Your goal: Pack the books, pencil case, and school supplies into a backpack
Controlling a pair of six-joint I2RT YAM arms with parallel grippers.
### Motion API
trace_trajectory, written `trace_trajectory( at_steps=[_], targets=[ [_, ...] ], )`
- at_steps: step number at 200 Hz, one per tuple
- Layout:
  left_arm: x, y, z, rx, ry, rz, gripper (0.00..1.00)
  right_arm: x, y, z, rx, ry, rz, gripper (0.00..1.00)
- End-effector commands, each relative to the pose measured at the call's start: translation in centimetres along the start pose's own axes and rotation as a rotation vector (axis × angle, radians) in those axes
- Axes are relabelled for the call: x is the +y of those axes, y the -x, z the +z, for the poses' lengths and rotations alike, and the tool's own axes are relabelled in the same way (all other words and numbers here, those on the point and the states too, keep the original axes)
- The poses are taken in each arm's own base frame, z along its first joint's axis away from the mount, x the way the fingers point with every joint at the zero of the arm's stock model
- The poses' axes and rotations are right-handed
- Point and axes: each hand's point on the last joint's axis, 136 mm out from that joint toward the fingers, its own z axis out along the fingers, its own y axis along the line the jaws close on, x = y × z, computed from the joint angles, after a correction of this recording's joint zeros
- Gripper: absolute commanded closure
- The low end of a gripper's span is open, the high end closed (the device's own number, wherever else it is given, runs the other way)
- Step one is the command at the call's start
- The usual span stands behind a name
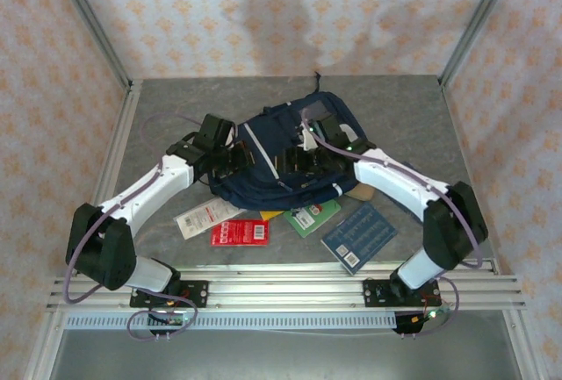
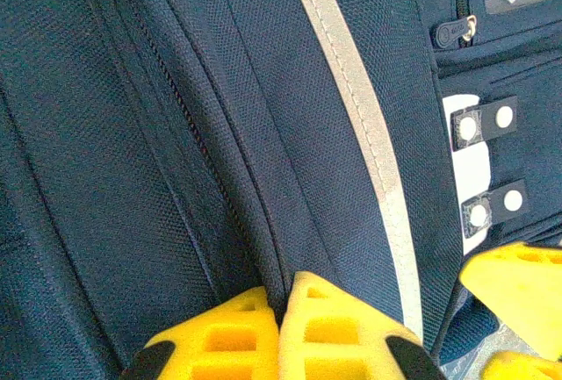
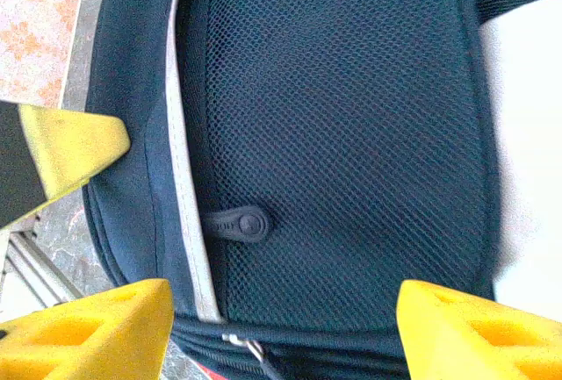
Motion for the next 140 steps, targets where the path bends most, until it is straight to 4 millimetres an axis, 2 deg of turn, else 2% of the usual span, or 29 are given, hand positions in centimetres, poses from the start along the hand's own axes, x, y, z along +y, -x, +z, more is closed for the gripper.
trace_trajectory(
  at_steps=[1, 21, 41, 76, 95, 118, 140],
  targets=[
    [-0.9, -0.9, -0.7, 0.011, -0.056, 0.037, 1.00, 2.3, 1.7, 0.5, -0.015, 0.102, -0.026, 0.31],
    [-0.6, -1.1, -0.5, 0.015, -0.060, 0.041, 1.00, 3.6, 1.7, 1.6, 0.036, 0.185, -0.031, 0.30],
    [-0.8, -1.0, -0.4, 0.010, -0.076, 0.041, 1.00, 4.1, 1.6, 2.7, 0.075, 0.226, -0.025, 0.31],
    [-1.5, -0.7, -0.7, -0.005, -0.113, 0.038, 1.00, 5.0, 1.2, 4.4, 0.135, 0.315, 0.001, 0.44],
    [-1.9, -0.5, -0.8, -0.010, -0.128, 0.043, 1.00, 5.5, 0.8, 5.1, 0.170, 0.357, 0.015, 0.55],
    [-2.2, -0.3, -0.9, -0.012, -0.137, 0.048, 1.00, 5.1, 0.9, 5.5, 0.158, 0.338, 0.014, 0.77],
    [-1.7, -0.3, -1.3, -0.017, -0.117, 0.050, 1.00, 5.2, 1.7, 4.9, 0.107, 0.323, 0.005, 0.96]
  ],
)
